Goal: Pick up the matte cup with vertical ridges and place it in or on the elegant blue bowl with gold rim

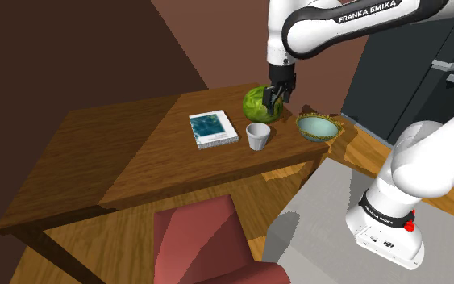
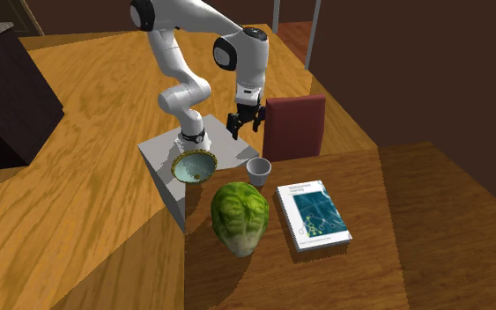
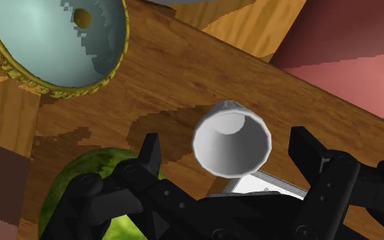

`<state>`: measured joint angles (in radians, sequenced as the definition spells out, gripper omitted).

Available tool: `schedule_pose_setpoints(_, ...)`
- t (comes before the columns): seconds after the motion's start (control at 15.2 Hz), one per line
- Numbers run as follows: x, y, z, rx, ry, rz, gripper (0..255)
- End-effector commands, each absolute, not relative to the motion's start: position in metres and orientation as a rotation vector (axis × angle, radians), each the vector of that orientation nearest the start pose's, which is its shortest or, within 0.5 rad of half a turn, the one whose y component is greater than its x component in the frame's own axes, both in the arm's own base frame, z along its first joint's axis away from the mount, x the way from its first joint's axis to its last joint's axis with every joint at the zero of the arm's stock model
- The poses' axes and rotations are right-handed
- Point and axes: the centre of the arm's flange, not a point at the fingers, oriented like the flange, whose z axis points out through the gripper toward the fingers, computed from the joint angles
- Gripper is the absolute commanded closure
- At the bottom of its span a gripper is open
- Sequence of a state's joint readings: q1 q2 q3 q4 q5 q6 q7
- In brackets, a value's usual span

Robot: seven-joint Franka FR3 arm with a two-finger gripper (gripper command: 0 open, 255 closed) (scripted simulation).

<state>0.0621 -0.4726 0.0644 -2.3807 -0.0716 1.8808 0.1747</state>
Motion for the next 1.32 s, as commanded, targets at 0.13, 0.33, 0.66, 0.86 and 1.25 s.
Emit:
schedule_pose_setpoints(0.13, 0.431, 0.073, 0.454, -3.253, 0.031, 0.018, 0)
schedule_pose_setpoints(0.33, 0.453, 0.091, 0.426, -3.262, 0.014, 0.017, 0)
schedule_pose_setpoints(0.66, 0.477, 0.109, 0.391, -3.271, -0.004, 0.015, 0)
schedule_pose_setpoints(0.86, 0.477, 0.107, 0.375, -3.271, -0.004, 0.015, 0)
schedule_pose_setpoints(1.25, 0.476, 0.104, 0.356, -3.271, -0.004, 0.015, 0)
